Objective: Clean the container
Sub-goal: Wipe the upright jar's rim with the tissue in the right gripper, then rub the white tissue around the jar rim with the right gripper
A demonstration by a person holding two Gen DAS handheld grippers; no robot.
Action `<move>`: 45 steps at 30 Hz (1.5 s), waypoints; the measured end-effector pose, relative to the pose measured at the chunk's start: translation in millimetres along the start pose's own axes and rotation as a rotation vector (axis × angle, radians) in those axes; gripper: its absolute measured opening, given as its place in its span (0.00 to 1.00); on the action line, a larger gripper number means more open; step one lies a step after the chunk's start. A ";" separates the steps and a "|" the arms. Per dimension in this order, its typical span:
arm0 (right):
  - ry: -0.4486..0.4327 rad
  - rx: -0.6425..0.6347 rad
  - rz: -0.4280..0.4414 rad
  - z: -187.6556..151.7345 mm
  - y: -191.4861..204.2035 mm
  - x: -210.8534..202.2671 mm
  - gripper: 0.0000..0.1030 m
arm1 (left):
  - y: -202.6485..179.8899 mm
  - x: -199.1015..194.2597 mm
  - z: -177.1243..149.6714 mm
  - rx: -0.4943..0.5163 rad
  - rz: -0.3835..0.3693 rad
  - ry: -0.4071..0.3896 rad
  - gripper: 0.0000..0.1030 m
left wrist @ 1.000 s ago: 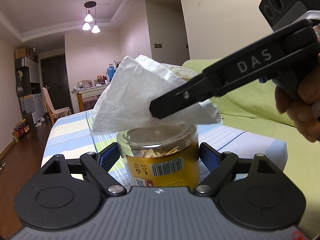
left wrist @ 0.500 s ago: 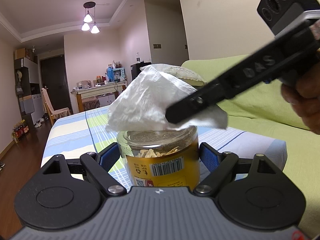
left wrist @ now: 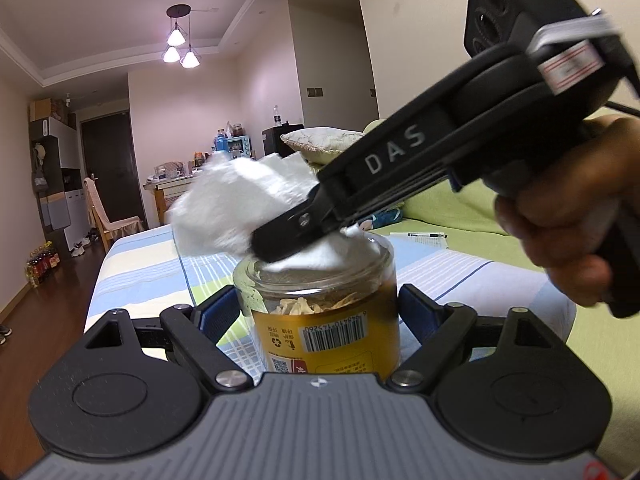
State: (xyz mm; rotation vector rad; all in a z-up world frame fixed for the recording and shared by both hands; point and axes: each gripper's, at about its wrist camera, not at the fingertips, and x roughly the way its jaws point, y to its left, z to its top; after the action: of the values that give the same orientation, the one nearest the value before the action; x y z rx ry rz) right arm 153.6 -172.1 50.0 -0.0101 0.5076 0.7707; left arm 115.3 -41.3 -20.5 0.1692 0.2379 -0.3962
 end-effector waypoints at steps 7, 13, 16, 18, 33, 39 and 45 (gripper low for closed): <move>0.048 -0.063 0.053 -8.1 18.9 -30.4 0.00 | -0.4 4.7 -0.8 0.005 -0.004 -0.006 0.83; 0.036 -0.053 0.104 -3.7 33.1 -10.4 0.01 | 2.3 7.7 -0.1 -0.005 0.002 -0.005 0.83; 0.024 -0.041 0.098 -0.7 32.4 1.0 0.01 | 1.5 7.8 1.4 -0.002 0.004 0.000 0.83; 0.018 -0.041 0.085 0.9 29.9 5.7 0.01 | 1.8 6.7 1.6 -0.004 0.004 0.001 0.83; 0.062 -0.092 0.024 -3.8 26.0 -23.6 0.01 | -3.2 -10.4 -13.0 -0.003 0.001 -0.007 0.83; 0.050 -0.055 0.080 -5.1 30.8 -13.5 0.01 | -2.7 -6.1 -11.2 -0.003 0.006 -0.009 0.83; 0.027 -0.025 0.087 1.2 22.1 9.8 0.00 | -2.7 -6.5 -9.2 0.001 0.005 -0.004 0.83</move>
State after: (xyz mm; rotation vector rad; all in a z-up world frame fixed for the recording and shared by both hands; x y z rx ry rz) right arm 145.3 -149.4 50.6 -0.0222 0.5269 0.8630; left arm 106.7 -39.5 -27.9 0.1698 0.2334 -0.3912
